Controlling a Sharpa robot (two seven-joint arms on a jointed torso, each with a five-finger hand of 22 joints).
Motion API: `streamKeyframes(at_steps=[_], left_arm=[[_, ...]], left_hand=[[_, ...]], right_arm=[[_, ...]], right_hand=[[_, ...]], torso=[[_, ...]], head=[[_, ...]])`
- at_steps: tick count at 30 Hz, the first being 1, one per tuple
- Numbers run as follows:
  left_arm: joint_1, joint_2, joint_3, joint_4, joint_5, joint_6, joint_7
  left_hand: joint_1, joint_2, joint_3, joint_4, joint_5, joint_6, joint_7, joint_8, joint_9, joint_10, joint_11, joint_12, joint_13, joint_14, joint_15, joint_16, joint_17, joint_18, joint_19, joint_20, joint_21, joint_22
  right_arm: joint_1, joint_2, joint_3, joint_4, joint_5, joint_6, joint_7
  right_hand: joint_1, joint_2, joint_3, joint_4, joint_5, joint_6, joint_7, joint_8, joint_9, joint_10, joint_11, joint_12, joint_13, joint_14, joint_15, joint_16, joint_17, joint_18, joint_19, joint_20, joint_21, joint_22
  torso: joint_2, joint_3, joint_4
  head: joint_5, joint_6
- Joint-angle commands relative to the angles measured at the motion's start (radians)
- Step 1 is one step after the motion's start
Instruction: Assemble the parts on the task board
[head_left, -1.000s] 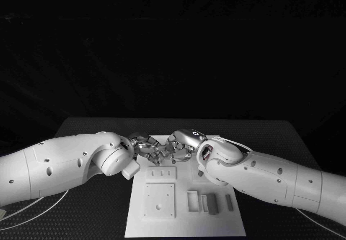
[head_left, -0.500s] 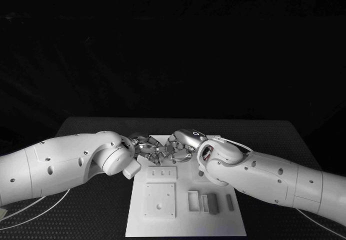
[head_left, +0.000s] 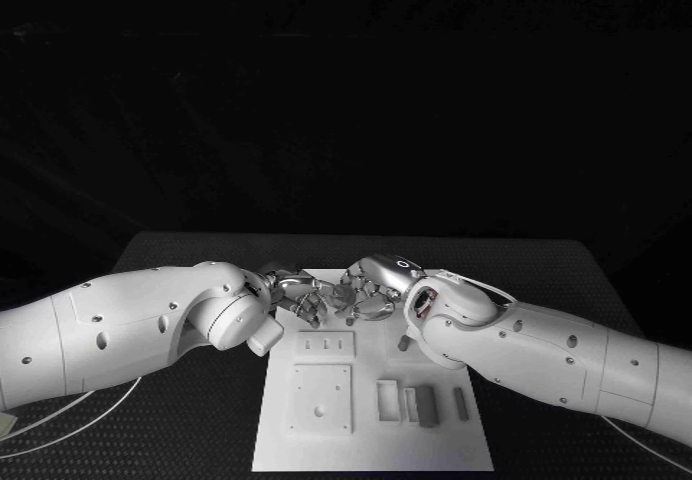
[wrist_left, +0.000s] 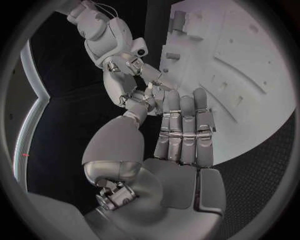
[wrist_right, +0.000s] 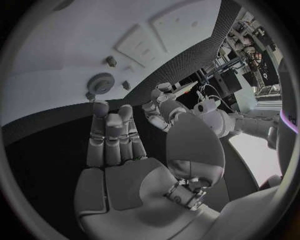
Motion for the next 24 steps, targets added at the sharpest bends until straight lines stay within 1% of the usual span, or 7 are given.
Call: streamKeyframes(at_steps=[1, 7, 13, 16, 18, 20, 24], left_arm=[[0.001, -0.002, 0.001, 0.005, -0.036, -0.03, 0.011], [0.001, -0.013, -0.001, 0.01, -0.119, -0.042, -0.002], [-0.001, -0.026, -0.005, 0.013, -0.244, -0.035, -0.009], [-0.013, -0.028, -0.005, 0.013, -0.267, -0.032, -0.011], [-0.018, -0.026, -0.005, 0.011, -0.282, -0.033, -0.016], [-0.026, -0.025, -0.005, 0.01, -0.32, -0.033, -0.02], [-0.048, -0.017, -0.004, 0.001, -0.384, -0.044, -0.031]], left_hand=[[-0.028, 0.008, 0.112, -0.114, 0.009, 0.018, -0.014, -0.003, 0.017, 0.004, -0.005, 0.003, 0.003, 0.001, -0.004, 0.007, -0.003, -0.013, 0.009, 0.0, 0.003, 0.009], [-0.041, 0.006, 0.127, -0.122, 0.022, 0.022, -0.017, -0.002, 0.027, 0.01, -0.009, 0.01, 0.009, 0.006, -0.007, 0.018, -0.005, -0.012, 0.016, -0.003, 0.008, 0.021], [-0.042, 0.003, 0.13, -0.123, 0.024, 0.024, -0.018, -0.001, 0.03, 0.011, -0.011, 0.013, 0.011, 0.008, -0.009, 0.022, -0.005, -0.011, 0.018, -0.004, 0.01, 0.025], [-0.041, 0.001, 0.132, -0.124, 0.023, 0.024, -0.019, -0.001, 0.032, 0.011, -0.011, 0.013, 0.011, 0.008, -0.009, 0.023, -0.005, -0.011, 0.019, -0.005, 0.011, 0.027], [-0.04, 0.0, 0.133, -0.124, 0.023, 0.024, -0.019, -0.001, 0.032, 0.011, -0.012, 0.014, 0.011, 0.008, -0.009, 0.024, -0.005, -0.011, 0.019, -0.005, 0.011, 0.028], [-0.039, -0.001, 0.135, -0.124, 0.022, 0.024, -0.019, -0.001, 0.033, 0.011, -0.012, 0.014, 0.012, 0.008, -0.01, 0.025, -0.006, -0.011, 0.019, -0.005, 0.012, 0.029], [-0.037, -0.003, 0.136, -0.124, 0.022, 0.025, -0.019, -0.001, 0.034, 0.012, -0.012, 0.014, 0.012, 0.009, -0.01, 0.026, -0.006, -0.011, 0.02, -0.006, 0.012, 0.031]], right_arm=[[-0.001, -0.015, 0.0, 0.008, -0.001, -0.008, -0.001], [-0.001, -0.078, 0.0, 0.052, 0.015, -0.002, 0.003], [-0.001, -0.154, 0.0, 0.132, 0.028, -0.016, -0.003], [-0.001, -0.182, 0.0, 0.16, 0.035, -0.03, -0.007], [-0.001, -0.197, 0.003, 0.166, 0.04, -0.035, -0.009], [0.001, -0.205, 0.009, 0.162, 0.048, -0.042, -0.011], [0.016, -0.217, 0.019, 0.138, 0.088, -0.052, -0.008]], right_hand=[[0.001, -0.013, -0.001, 0.007, 0.004, -0.015, 0.007, -0.007, -0.001, -0.007, 0.001, -0.008, -0.003, -0.006, 0.002, -0.005, -0.001, 0.006, -0.007, 0.001, -0.007, 0.01], [0.001, -0.02, -0.001, 0.01, 0.004, -0.018, 0.009, -0.009, -0.002, -0.01, 0.003, -0.01, -0.007, -0.01, 0.005, -0.007, -0.002, 0.006, -0.011, 0.003, -0.01, 0.011], [0.0, -0.023, 0.0, 0.014, 0.004, -0.017, 0.009, -0.008, -0.001, -0.01, 0.004, -0.01, -0.009, -0.012, 0.005, -0.008, -0.002, 0.006, -0.012, 0.005, -0.012, 0.011], [0.0, -0.023, 0.001, 0.018, 0.004, -0.014, 0.008, -0.007, -0.001, -0.009, 0.003, -0.009, -0.01, -0.012, 0.005, -0.007, -0.002, 0.006, -0.012, 0.005, -0.012, 0.012], [-0.001, -0.023, 0.002, 0.021, 0.004, -0.012, 0.008, -0.006, 0.0, -0.007, 0.003, -0.008, -0.011, -0.012, 0.004, -0.007, -0.002, 0.006, -0.011, 0.006, -0.012, 0.012], [-0.001, -0.023, 0.002, 0.024, 0.004, -0.01, 0.007, -0.005, 0.001, -0.006, 0.002, -0.006, -0.012, -0.011, 0.003, -0.006, -0.002, 0.006, -0.01, 0.006, -0.011, 0.013], [-0.001, -0.023, 0.003, 0.027, 0.004, -0.008, 0.006, -0.004, 0.001, -0.004, 0.001, -0.005, -0.013, -0.01, 0.003, -0.006, -0.002, 0.006, -0.009, 0.006, -0.011, 0.013]], torso=[[0.0, -0.0001, 0.001], [-0.001, 0.0006, 0.0021], [-0.001, 0.003, -0.0018], [-0.002, 0.0048, -0.0042], [-0.002, 0.0043, -0.0048], [-0.002, 0.0041, -0.0052], [-0.002, 0.002, -0.0014]], head=[[0.002, -0.002], [0.011, -0.007], [0.019, -0.008], [0.022, -0.007], [0.02, -0.005], [0.019, -0.006], [0.017, -0.005]])
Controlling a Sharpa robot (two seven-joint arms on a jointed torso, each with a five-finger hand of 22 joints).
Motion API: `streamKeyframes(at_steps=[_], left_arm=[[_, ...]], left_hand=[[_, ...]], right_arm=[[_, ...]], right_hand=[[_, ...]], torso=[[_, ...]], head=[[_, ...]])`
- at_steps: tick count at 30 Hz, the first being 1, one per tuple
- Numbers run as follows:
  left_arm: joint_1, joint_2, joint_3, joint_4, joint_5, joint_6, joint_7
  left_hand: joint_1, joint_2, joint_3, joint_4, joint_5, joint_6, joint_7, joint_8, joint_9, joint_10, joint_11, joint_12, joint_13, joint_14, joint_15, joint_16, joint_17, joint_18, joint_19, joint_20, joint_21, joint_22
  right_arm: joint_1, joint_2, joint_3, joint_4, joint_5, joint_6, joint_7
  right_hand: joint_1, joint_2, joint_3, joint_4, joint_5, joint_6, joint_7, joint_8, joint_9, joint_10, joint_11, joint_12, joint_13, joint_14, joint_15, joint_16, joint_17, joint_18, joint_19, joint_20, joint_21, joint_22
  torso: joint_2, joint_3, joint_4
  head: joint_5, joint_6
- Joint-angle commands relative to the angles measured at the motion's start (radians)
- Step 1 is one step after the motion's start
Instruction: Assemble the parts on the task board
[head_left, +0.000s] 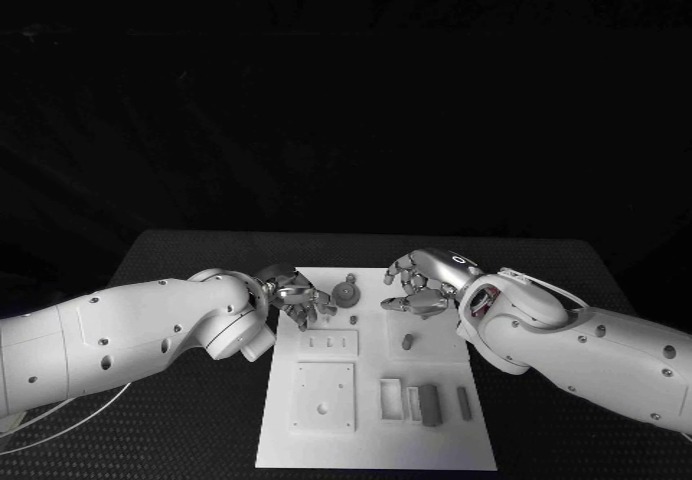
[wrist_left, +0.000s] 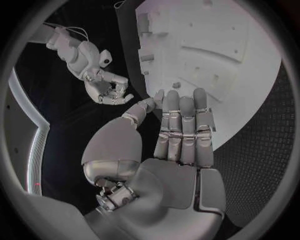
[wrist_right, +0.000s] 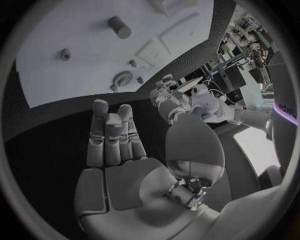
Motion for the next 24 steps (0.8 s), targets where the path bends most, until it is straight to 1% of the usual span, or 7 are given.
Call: streamKeyframes(at_steps=[1, 4, 7, 12, 16, 21, 24], left_arm=[[-0.018, 0.012, 0.0, -0.009, -0.127, -0.017, -0.017], [-0.04, 0.03, 0.0, -0.025, -0.166, -0.029, -0.034], [-0.064, 0.042, 0.001, -0.033, -0.207, -0.041, -0.06], [-0.092, 0.043, 0.001, -0.026, -0.277, -0.031, -0.111], [-0.095, 0.045, 0.001, -0.018, -0.283, -0.02, -0.14], [-0.095, 0.046, 0.001, -0.014, -0.283, -0.02, -0.154], [-0.095, 0.045, 0.001, -0.009, -0.283, -0.023, -0.16]], left_hand=[[0.007, 0.004, 0.107, -0.101, 0.003, 0.016, -0.011, 0.004, 0.002, 0.002, -0.008, 0.004, 0.001, 0.002, -0.004, 0.006, -0.001, -0.011, 0.009, -0.002, 0.005, 0.002], [0.009, 0.002, 0.109, -0.101, 0.004, 0.017, -0.011, 0.004, 0.003, 0.003, -0.009, 0.005, 0.002, 0.003, -0.005, 0.008, -0.001, -0.01, 0.01, -0.002, 0.006, 0.004], [0.009, 0.002, 0.11, -0.1, 0.004, 0.018, -0.011, 0.005, 0.004, 0.004, -0.009, 0.005, 0.002, 0.004, -0.005, 0.009, -0.002, -0.01, 0.01, -0.003, 0.006, 0.006], [0.011, 0.0, 0.112, -0.101, 0.007, 0.019, -0.012, 0.005, 0.007, 0.006, -0.011, 0.008, 0.003, 0.005, -0.006, 0.013, -0.002, -0.01, 0.012, -0.004, 0.009, 0.011], [0.011, -0.002, 0.112, -0.101, 0.008, 0.02, -0.013, 0.005, 0.009, 0.007, -0.012, 0.009, 0.005, 0.007, -0.007, 0.017, -0.002, -0.01, 0.013, -0.005, 0.011, 0.015], [0.011, -0.002, 0.113, -0.101, 0.009, 0.021, -0.013, 0.006, 0.011, 0.008, -0.012, 0.011, 0.006, 0.008, -0.008, 0.021, -0.002, -0.01, 0.014, -0.005, 0.013, 0.019], [0.011, -0.003, 0.113, -0.101, 0.012, 0.021, -0.013, 0.005, 0.016, 0.008, -0.014, 0.018, 0.011, 0.009, -0.011, 0.031, -0.006, -0.01, 0.014, -0.008, 0.02, 0.033]], right_arm=[[0.015, -0.005, 0.006, -0.022, 0.071, -0.028, 0.0], [0.031, -0.005, 0.016, -0.055, 0.191, -0.032, 0.011], [0.044, -0.006, 0.032, -0.082, 0.31, -0.044, 0.021], [0.057, -0.013, 0.048, -0.1, 0.365, -0.054, 0.034], [0.058, -0.015, 0.054, -0.107, 0.383, -0.056, 0.038], [0.058, -0.013, 0.058, -0.108, 0.383, -0.049, 0.037], [0.058, -0.013, 0.058, -0.108, 0.383, -0.046, 0.038]], right_hand=[[0.002, -0.01, -0.001, 0.007, 0.004, 0.003, -0.001, 0.002, 0.002, 0.0, -0.003, -0.001, -0.001, -0.006, -0.002, -0.002, -0.002, 0.007, -0.005, 0.001, -0.002, 0.013], [0.003, -0.009, 0.0, 0.009, 0.004, 0.004, -0.002, 0.003, 0.002, 0.001, -0.003, 0.0, -0.002, -0.005, -0.003, -0.002, -0.002, 0.007, -0.004, 0.001, -0.002, 0.014], [0.005, -0.003, 0.001, 0.01, 0.004, 0.003, -0.002, 0.002, 0.002, 0.003, -0.004, 0.002, -0.003, -0.004, -0.004, -0.002, -0.002, 0.007, -0.003, 0.0, -0.002, 0.014], [0.003, 0.008, -0.002, 0.014, 0.003, 0.004, -0.003, 0.002, 0.003, 0.004, -0.004, 0.004, -0.004, -0.004, -0.004, -0.002, -0.002, 0.007, -0.004, 0.0, -0.003, 0.015], [0.003, 0.014, -0.004, 0.014, 0.003, 0.007, -0.004, 0.004, 0.003, 0.005, -0.005, 0.006, -0.005, -0.004, -0.005, -0.002, -0.002, 0.007, -0.004, 0.001, -0.003, 0.016], [0.003, 0.016, -0.005, 0.013, 0.003, 0.008, -0.004, 0.004, 0.004, 0.005, -0.005, 0.007, -0.006, -0.004, -0.005, -0.001, -0.002, 0.007, -0.005, 0.0, -0.003, 0.016], [0.003, 0.016, -0.005, 0.013, 0.003, 0.008, -0.004, 0.004, 0.004, 0.005, -0.005, 0.007, -0.006, -0.004, -0.005, -0.001, -0.002, 0.007, -0.005, 0.0, -0.003, 0.016]], torso=[[-0.001, -0.0013, 0.0038], [-0.001, -0.0016, 0.0066], [-0.001, -0.0005, 0.0073], [0.0, -0.0013, 0.0065], [0.0, -0.0013, 0.0079], [0.0, 0.0, 0.0075], [0.0, -0.0017, 0.0068]], head=[[-0.001, 0.0], [-0.004, -0.002], [-0.006, -0.007], [-0.008, -0.016], [-0.015, -0.021], [-0.01, -0.032], [-0.012, -0.033]])
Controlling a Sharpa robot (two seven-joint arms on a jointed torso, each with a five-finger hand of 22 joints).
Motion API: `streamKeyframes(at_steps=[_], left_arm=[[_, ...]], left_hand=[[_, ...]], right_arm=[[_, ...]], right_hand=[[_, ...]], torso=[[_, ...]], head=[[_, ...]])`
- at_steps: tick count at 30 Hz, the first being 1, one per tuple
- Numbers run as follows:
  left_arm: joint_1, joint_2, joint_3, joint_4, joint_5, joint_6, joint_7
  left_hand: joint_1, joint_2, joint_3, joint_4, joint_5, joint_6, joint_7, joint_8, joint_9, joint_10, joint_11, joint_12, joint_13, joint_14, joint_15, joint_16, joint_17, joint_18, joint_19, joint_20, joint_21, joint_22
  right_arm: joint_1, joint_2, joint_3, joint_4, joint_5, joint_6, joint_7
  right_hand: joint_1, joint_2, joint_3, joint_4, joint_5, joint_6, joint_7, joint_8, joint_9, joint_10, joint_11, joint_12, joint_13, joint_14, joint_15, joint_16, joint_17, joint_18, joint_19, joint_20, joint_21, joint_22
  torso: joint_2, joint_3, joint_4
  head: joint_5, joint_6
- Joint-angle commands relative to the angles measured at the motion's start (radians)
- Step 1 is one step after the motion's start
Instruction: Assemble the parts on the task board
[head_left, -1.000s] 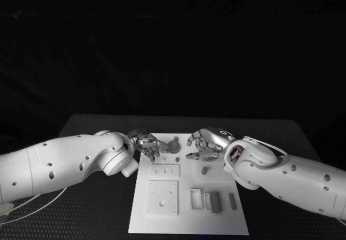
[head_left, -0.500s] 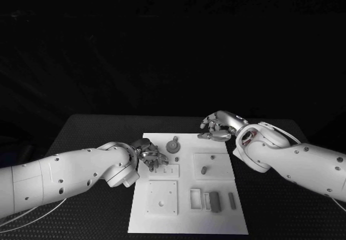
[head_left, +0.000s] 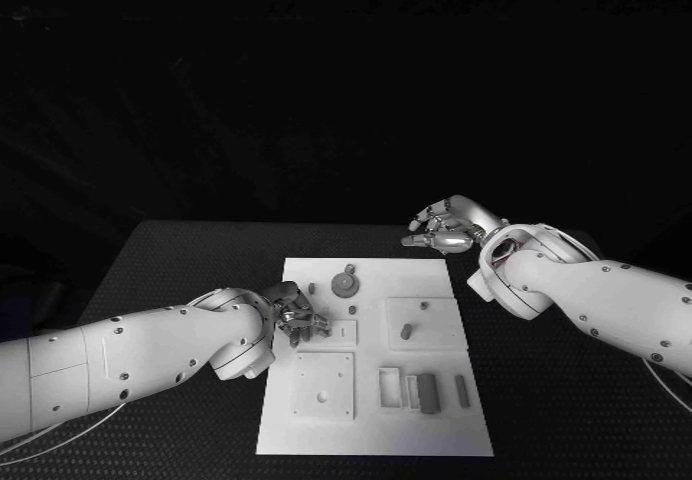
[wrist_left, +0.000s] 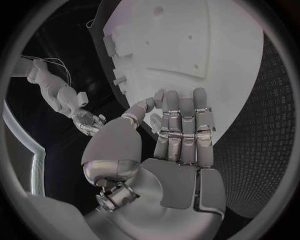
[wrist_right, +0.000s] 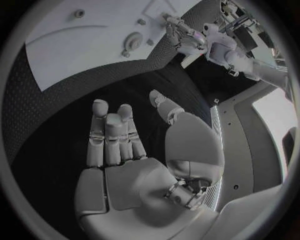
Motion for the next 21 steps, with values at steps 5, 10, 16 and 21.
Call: streamKeyframes(at_steps=[5, 10, 16, 21], left_arm=[[0.0, 0.005, 0.001, 0.014, -0.038, 0.0, -0.048], [0.0, 0.009, 0.001, 0.023, -0.079, -0.014, -0.06], [0.0, 0.015, 0.001, 0.025, -0.105, -0.032, -0.07], [-0.001, 0.02, 0.001, 0.026, -0.143, -0.032, -0.069]], left_hand=[[0.009, -0.002, 0.105, -0.098, 0.013, 0.017, -0.009, 0.004, 0.01, -0.001, -0.008, 0.013, 0.007, -0.001, -0.007, 0.017, -0.009, -0.011, 0.003, -0.006, 0.015, 0.021], [0.006, -0.005, 0.106, -0.097, 0.025, 0.021, -0.011, 0.007, 0.018, 0.0, -0.011, 0.025, 0.014, 0.0, -0.011, 0.033, -0.015, -0.01, 0.005, -0.009, 0.023, 0.038], [-0.001, -0.011, 0.109, -0.095, 0.063, 0.023, -0.015, 0.015, 0.032, -0.002, -0.015, 0.047, 0.026, 0.003, -0.021, 0.061, -0.036, -0.011, 0.009, -0.018, 0.041, 0.071], [-0.002, -0.016, 0.112, -0.095, 0.073, 0.024, -0.017, 0.021, 0.043, -0.004, -0.02, 0.069, 0.037, 0.005, -0.03, 0.107, -0.056, -0.012, 0.013, -0.027, 0.061, 0.107]], right_arm=[[0.001, 0.001, 0.001, 0.0, 0.026, 0.005, 0.016], [0.001, 0.003, 0.001, 0.0, 0.026, 0.01, 0.015], [0.001, 0.004, 0.001, 0.001, 0.026, 0.012, 0.016], [0.001, 0.004, 0.001, -0.001, 0.026, 0.018, 0.015]], right_hand=[[-0.002, 0.013, -0.005, 0.004, 0.003, 0.009, 0.001, 0.006, 0.002, 0.005, -0.006, 0.007, -0.002, -0.004, -0.006, -0.001, -0.001, 0.014, -0.005, 0.0, -0.003, 0.017], [-0.003, 0.014, -0.005, 0.004, 0.003, 0.009, 0.001, 0.006, 0.002, 0.005, -0.006, 0.008, -0.003, -0.004, -0.006, -0.001, -0.001, 0.014, -0.005, 0.0, -0.003, 0.017], [-0.003, 0.014, -0.006, 0.004, 0.003, 0.009, 0.001, 0.006, 0.002, 0.005, -0.006, 0.008, -0.003, -0.004, -0.006, -0.001, -0.001, 0.014, -0.005, 0.0, -0.004, 0.017], [-0.003, 0.014, -0.006, 0.004, 0.003, 0.009, 0.001, 0.006, 0.002, 0.005, -0.006, 0.008, -0.003, -0.005, -0.006, -0.001, -0.001, 0.014, -0.005, 0.0, -0.004, 0.017]], torso=[[0.0, -0.0008, -0.0015], [0.001, -0.0003, -0.0025], [0.0, -0.0001, -0.0011], [0.0, 0.0012, -0.0016]], head=[[-0.001, -0.009], [-0.003, -0.012], [-0.005, -0.015], [-0.004, -0.016]])
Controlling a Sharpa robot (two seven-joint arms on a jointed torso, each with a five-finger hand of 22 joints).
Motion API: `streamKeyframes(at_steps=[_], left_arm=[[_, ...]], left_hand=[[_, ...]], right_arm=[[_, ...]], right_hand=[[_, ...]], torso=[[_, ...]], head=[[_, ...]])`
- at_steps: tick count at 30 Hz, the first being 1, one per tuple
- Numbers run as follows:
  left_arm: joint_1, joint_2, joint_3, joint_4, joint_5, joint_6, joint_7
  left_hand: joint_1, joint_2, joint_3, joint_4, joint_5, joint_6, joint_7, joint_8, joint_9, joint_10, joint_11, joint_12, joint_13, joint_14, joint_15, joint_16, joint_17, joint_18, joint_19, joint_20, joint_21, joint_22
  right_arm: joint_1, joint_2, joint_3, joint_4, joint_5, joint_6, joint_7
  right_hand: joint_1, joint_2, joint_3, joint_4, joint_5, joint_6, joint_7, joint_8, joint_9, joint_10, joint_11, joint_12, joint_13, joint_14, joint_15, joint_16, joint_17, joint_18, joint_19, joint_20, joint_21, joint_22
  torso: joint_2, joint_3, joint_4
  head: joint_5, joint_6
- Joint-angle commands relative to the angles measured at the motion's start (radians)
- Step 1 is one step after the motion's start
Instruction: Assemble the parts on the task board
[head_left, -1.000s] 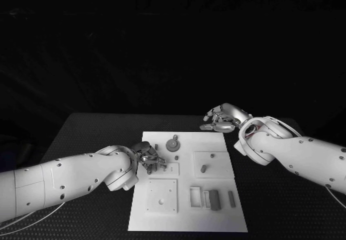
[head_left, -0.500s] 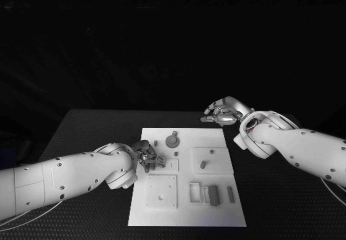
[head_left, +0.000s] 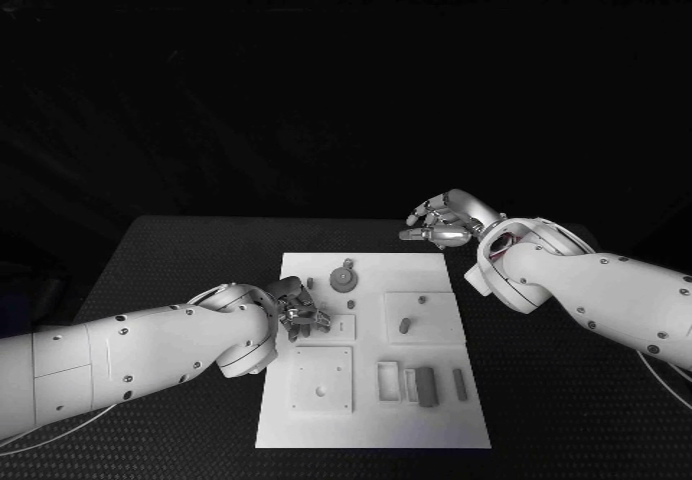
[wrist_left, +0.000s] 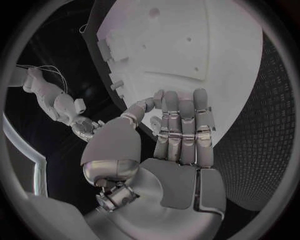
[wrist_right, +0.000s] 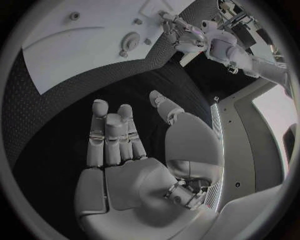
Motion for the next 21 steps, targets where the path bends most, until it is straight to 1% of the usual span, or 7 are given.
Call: streamKeyframes(at_steps=[1, 4, 7, 8, 11, 16, 21], left_arm=[[-0.001, 0.008, 0.0, 0.004, -0.06, -0.008, -0.004], [-0.001, 0.014, 0.0, 0.005, -0.104, 0.001, -0.008], [-0.001, 0.018, 0.001, 0.006, -0.104, 0.003, -0.013], [-0.001, 0.019, 0.001, 0.006, -0.104, 0.002, -0.014], [-0.001, 0.022, 0.001, 0.005, -0.109, -0.002, -0.016], [-0.001, 0.02, 0.001, 0.006, -0.126, -0.006, -0.036], [-0.001, 0.019, 0.001, 0.007, -0.126, 0.009, -0.047]], left_hand=[[0.0, -0.009, 0.108, -0.099, 0.008, 0.017, -0.017, 0.007, 0.014, -0.001, -0.009, 0.011, 0.005, -0.002, -0.009, 0.019, -0.01, -0.011, 0.0, -0.01, 0.009, 0.015], [0.002, -0.011, 0.109, -0.1, 0.017, 0.017, -0.018, 0.008, 0.02, -0.006, -0.011, 0.024, 0.009, 0.011, -0.032, 0.084, -0.024, -0.009, 0.026, -0.026, 0.04, 0.055], [0.0, -0.014, 0.11, -0.099, 0.024, 0.019, -0.019, 0.01, 0.024, -0.004, -0.013, 0.032, 0.01, 0.012, -0.045, 0.127, -0.038, -0.01, 0.037, -0.037, 0.057, 0.079], [0.0, -0.014, 0.11, -0.099, 0.026, 0.02, -0.02, 0.01, 0.025, -0.003, -0.014, 0.035, 0.011, 0.014, -0.048, 0.137, -0.042, -0.01, 0.041, -0.04, 0.06, 0.084], [-0.002, -0.014, 0.111, -0.098, 0.031, 0.021, -0.02, 0.011, 0.027, -0.003, -0.015, 0.039, 0.011, 0.014, -0.052, 0.153, -0.051, -0.011, 0.045, -0.044, 0.065, 0.093], [-0.002, -0.013, 0.113, -0.099, 0.035, 0.022, -0.021, 0.011, 0.028, -0.003, -0.016, 0.041, 0.012, 0.012, -0.054, 0.161, -0.058, -0.012, 0.045, -0.046, 0.066, 0.098], [-0.001, -0.013, 0.113, -0.099, 0.036, 0.023, -0.021, 0.012, 0.029, -0.003, -0.017, 0.044, 0.012, 0.013, -0.056, 0.171, -0.066, -0.012, 0.048, -0.048, 0.069, 0.103]], right_arm=[[0.0, 0.001, 0.001, -0.001, 0.003, 0.017, 0.01], [0.0, 0.002, 0.001, -0.004, 0.003, 0.022, 0.008], [0.0, 0.003, 0.001, -0.005, 0.003, 0.023, 0.008], [0.0, 0.003, 0.001, -0.005, 0.003, 0.023, 0.008], [0.0, 0.004, 0.001, -0.006, 0.003, 0.024, 0.007], [0.0, 0.004, 0.001, -0.008, 0.003, 0.028, 0.004], [0.0, 0.005, 0.001, -0.012, 0.003, 0.031, 0.004]], right_hand=[[0.001, 0.01, -0.004, 0.001, 0.003, 0.008, 0.002, 0.006, 0.001, 0.001, -0.003, 0.004, -0.001, -0.001, -0.003, -0.002, -0.002, 0.015, -0.005, 0.001, -0.004, 0.017], [-0.001, 0.011, -0.005, 0.002, 0.003, 0.008, 0.002, 0.006, 0.002, 0.001, -0.003, 0.004, -0.002, -0.001, -0.003, -0.002, -0.002, 0.015, -0.006, 0.001, -0.004, 0.017], [-0.001, 0.012, -0.005, 0.002, 0.003, 0.008, 0.002, 0.006, 0.001, 0.001, -0.003, 0.004, -0.002, -0.001, -0.003, -0.002, -0.002, 0.015, -0.006, 0.001, -0.004, 0.017], [-0.002, 0.012, -0.005, 0.002, 0.003, 0.008, 0.002, 0.006, 0.001, 0.001, -0.003, 0.004, -0.002, -0.001, -0.003, -0.002, -0.002, 0.015, -0.006, 0.001, -0.004, 0.017], [-0.002, 0.012, -0.006, 0.002, 0.003, 0.008, 0.002, 0.006, 0.001, 0.001, -0.003, 0.004, -0.002, -0.001, -0.003, -0.002, -0.002, 0.015, -0.006, 0.001, -0.004, 0.017], [-0.003, 0.013, -0.006, 0.003, 0.003, 0.008, 0.002, 0.006, 0.002, 0.0, -0.003, 0.004, -0.002, -0.002, -0.003, -0.002, -0.002, 0.015, -0.006, 0.001, -0.004, 0.017], [-0.004, 0.014, -0.007, 0.003, 0.003, 0.008, 0.002, 0.005, 0.002, 0.0, -0.003, 0.004, -0.003, -0.003, -0.003, -0.002, -0.002, 0.015, -0.007, 0.001, -0.005, 0.017]], torso=[[0.0, 0.0012, 0.0001], [0.0, 0.0015, -0.0002], [0.0, 0.0015, -0.001], [0.001, 0.0021, -0.0013], [0.0, 0.0027, -0.0012], [0.0, 0.0012, 0.0002], [-0.001, 0.0009, 0.0013]], head=[[0.0, 0.0], [0.001, 0.0], [0.001, -0.002], [0.002, -0.001], [0.001, 0.0], [-0.002, 0.0], [-0.002, 0.0]])
